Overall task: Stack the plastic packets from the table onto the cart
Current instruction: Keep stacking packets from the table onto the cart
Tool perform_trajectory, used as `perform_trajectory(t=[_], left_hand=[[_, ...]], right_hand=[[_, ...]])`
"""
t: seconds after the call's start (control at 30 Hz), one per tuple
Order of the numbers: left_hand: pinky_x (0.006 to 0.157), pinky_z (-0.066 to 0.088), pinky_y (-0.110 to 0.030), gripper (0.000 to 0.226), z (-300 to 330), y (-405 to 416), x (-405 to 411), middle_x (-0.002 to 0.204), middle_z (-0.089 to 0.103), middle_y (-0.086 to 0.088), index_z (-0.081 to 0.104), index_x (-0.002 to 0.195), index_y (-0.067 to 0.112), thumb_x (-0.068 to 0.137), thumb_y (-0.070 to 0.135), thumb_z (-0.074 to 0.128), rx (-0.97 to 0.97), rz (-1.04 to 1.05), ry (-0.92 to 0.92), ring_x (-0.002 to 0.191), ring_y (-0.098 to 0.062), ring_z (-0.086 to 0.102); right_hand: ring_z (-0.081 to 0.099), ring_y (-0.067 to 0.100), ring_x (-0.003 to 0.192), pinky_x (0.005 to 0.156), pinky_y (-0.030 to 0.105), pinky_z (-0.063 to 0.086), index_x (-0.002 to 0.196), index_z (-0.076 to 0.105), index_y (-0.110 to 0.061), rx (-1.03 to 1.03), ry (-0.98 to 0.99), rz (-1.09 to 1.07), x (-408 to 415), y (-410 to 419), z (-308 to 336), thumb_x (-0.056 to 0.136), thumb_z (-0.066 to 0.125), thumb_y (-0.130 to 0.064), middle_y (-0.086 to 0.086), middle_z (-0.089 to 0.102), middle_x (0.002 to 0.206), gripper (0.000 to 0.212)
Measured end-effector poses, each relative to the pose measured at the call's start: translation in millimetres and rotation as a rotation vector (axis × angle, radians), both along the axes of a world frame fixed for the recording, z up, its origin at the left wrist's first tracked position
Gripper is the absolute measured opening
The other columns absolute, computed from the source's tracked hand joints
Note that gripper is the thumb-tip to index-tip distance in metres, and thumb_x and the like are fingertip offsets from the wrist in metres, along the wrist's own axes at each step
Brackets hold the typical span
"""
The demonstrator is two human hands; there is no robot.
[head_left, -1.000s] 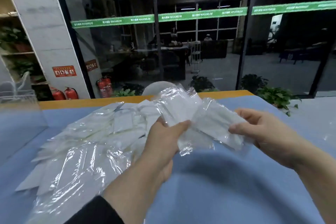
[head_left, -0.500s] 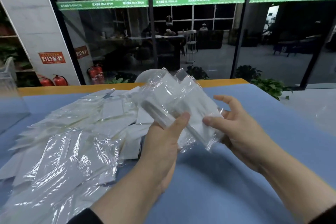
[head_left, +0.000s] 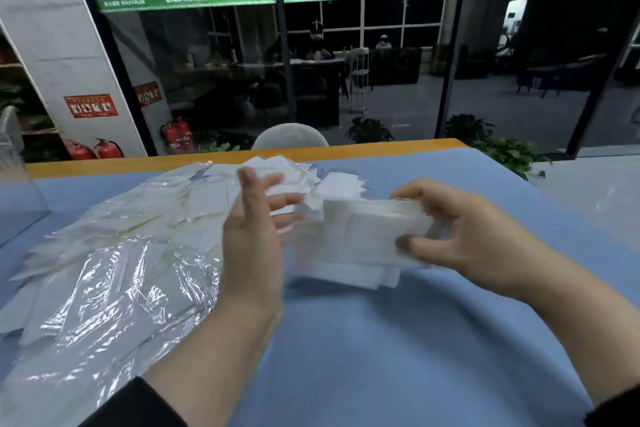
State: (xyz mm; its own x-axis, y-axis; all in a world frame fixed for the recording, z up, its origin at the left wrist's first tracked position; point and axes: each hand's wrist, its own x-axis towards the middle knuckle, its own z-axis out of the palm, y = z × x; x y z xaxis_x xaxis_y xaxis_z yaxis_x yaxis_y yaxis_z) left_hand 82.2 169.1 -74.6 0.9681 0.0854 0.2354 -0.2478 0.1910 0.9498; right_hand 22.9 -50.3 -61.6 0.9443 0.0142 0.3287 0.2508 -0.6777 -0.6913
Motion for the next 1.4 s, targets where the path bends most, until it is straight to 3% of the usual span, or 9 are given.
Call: perform_trajectory(t=[0.13, 0.23, 0.33, 0.6, 0.73, 0.87, 1.13, 1.27, 1.4], left_hand=[[0.068, 0.048, -0.029, 0.081, -5.0, -13.6, -10.8, 0.075, 0.070, -0.004, 0.072, 0.081, 0.010, 0.077, 0.087, 0.046, 0.276, -0.096, 0.075, 0.072, -0.012, 0.062], [0.070, 0.044, -0.033, 0.047, -12.2, -14.1, -8.5, 0.080, 0.069, -0.010, 0.072, 0.081, 0.007, 0.090, 0.053, 0.066, 0.248, -0.080, 0.049, 0.072, -0.012, 0.054], [0.071, 0.045, -0.031, 0.016, -15.4, -14.7, -5.2, 0.073, 0.068, 0.007, 0.073, 0.084, 0.015, 0.094, 0.026, 0.068, 0.211, -0.067, 0.087, 0.072, -0.009, 0.058], [0.063, 0.032, -0.033, 0.038, -17.7, -15.7, -7.2, 0.064, 0.047, -0.002, 0.060, 0.067, 0.008, 0.092, 0.034, 0.072, 0.247, -0.094, 0.057, 0.064, -0.015, 0.040], [0.064, 0.041, -0.025, 0.006, -17.5, -16.2, -3.0, 0.075, 0.070, 0.015, 0.070, 0.090, 0.022, 0.092, 0.019, 0.066, 0.231, -0.080, 0.142, 0.065, -0.002, 0.058], [0.072, 0.046, -0.018, 0.023, -13.2, -15.6, -8.4, 0.084, 0.074, 0.010, 0.073, 0.088, 0.020, 0.095, 0.039, 0.063, 0.222, -0.093, -0.053, 0.077, 0.002, 0.061], [0.071, 0.045, -0.026, 0.018, -28.3, -16.0, 5.8, 0.095, 0.071, -0.002, 0.072, 0.097, 0.026, 0.099, 0.039, 0.060, 0.442, -0.166, 0.110, 0.083, -0.015, 0.064], [0.072, 0.044, -0.026, 0.030, -27.7, -20.0, 3.9, 0.089, 0.068, 0.009, 0.072, 0.097, 0.026, 0.096, 0.053, 0.058, 0.464, -0.228, 0.098, 0.081, -0.009, 0.059], [0.061, 0.038, -0.024, 0.025, -29.3, -22.5, 6.6, 0.070, 0.062, 0.019, 0.071, 0.096, 0.027, 0.096, 0.049, 0.059, 0.530, -0.169, 0.026, 0.068, -0.005, 0.054]], right_hand=[[0.055, -0.005, 0.107, 0.084, 0.009, 0.043, 0.120, 0.050, -0.055, -0.049, 0.020, 0.075, 3.8, 14.1, -12.0, 0.081, 0.082, -0.026, -0.033, 0.055, 0.115, 0.058], [0.050, -0.015, 0.112, 0.086, 0.003, 0.039, 0.128, 0.039, -0.062, 0.006, 0.052, 0.060, 7.0, 15.8, -17.3, 0.076, 0.086, -0.036, -0.036, 0.051, 0.121, 0.075], [0.048, -0.014, 0.116, 0.093, 0.010, 0.038, 0.129, 0.038, -0.063, -0.003, 0.045, 0.042, 9.2, 13.5, -19.2, 0.073, 0.087, -0.040, -0.033, 0.052, 0.125, 0.078], [0.063, -0.005, 0.097, 0.082, 0.014, 0.047, 0.120, 0.053, -0.048, 0.024, 0.099, 0.087, 10.8, 11.5, -22.7, 0.074, 0.088, -0.036, -0.028, 0.065, 0.105, 0.059], [0.065, 0.002, 0.090, 0.081, 0.024, 0.051, 0.110, 0.058, -0.040, 0.024, 0.121, 0.091, 11.7, 5.8, -23.3, 0.077, 0.086, -0.033, -0.019, 0.069, 0.097, 0.044], [0.061, 0.002, 0.081, 0.073, 0.015, 0.047, 0.100, 0.057, -0.039, 0.108, -0.048, 0.124, 11.2, 13.8, -23.3, 0.082, 0.083, -0.022, -0.020, 0.065, 0.092, 0.037], [0.063, -0.004, 0.080, 0.070, 0.017, 0.047, 0.095, 0.060, -0.050, 0.035, 0.183, 0.050, 18.0, -1.1, -32.0, 0.077, 0.083, -0.047, -0.025, 0.069, 0.089, 0.030], [0.063, -0.003, 0.099, 0.092, 0.031, 0.053, 0.117, 0.054, -0.048, 0.020, 0.164, -0.026, 21.4, -2.8, -35.0, 0.072, 0.085, -0.051, -0.024, 0.066, 0.109, 0.054], [0.032, -0.027, 0.119, 0.092, 0.002, 0.032, 0.123, 0.017, -0.080, -0.161, -0.015, -0.012, 18.3, 6.2, -26.0, 0.075, 0.086, -0.041, -0.045, 0.033, 0.129, 0.092]])
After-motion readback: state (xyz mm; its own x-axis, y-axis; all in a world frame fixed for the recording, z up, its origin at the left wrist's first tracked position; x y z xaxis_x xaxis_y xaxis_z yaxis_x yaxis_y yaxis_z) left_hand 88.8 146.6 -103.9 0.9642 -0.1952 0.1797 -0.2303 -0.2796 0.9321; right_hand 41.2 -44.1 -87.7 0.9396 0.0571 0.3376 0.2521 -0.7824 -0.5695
